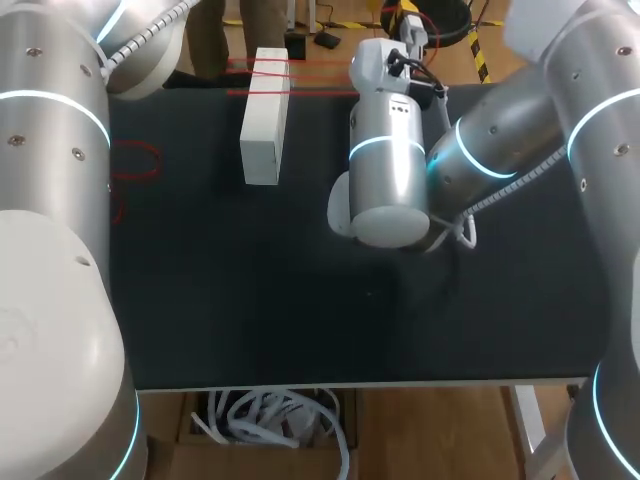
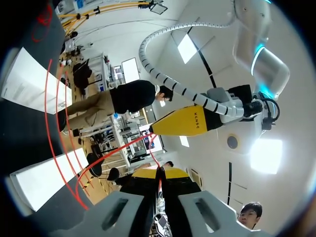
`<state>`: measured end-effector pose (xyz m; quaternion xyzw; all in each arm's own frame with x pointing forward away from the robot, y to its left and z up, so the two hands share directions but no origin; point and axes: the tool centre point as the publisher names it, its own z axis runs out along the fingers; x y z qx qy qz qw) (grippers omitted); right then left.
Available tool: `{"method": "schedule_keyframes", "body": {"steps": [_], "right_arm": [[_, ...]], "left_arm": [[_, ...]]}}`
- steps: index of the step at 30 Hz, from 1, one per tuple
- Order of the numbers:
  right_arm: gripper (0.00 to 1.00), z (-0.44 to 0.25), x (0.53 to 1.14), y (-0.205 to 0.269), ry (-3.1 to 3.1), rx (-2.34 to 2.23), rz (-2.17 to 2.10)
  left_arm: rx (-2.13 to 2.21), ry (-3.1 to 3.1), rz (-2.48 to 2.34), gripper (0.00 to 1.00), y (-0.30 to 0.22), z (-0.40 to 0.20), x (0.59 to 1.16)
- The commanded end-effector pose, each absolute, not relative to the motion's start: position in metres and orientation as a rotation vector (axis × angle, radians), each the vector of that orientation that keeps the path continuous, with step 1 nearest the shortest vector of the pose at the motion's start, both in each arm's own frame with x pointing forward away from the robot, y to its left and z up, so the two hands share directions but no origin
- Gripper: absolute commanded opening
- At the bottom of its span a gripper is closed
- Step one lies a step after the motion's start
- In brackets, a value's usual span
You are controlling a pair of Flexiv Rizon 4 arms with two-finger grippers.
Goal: Grab the tape and strap the tape.
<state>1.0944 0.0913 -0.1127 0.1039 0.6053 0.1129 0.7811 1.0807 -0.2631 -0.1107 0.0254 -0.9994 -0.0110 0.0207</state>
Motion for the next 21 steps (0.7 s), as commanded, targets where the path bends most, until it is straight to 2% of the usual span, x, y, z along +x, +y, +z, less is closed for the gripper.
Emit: {"method": "schedule_keyframes", "body": {"steps": [1, 21], "right_arm": [[0.00, -0.110, 1.095, 0.095, 1.307, 0.222, 0.247], [0.00, -0.107, 1.090, 0.085, 1.277, 0.241, 0.256]], "left_arm": [[0.077, -3.094, -0.043, 0.00, -0.265, -0.109, 1.082], [0.077, -3.094, -0.043, 0.00, -0.265, -0.109, 1.082]]}}
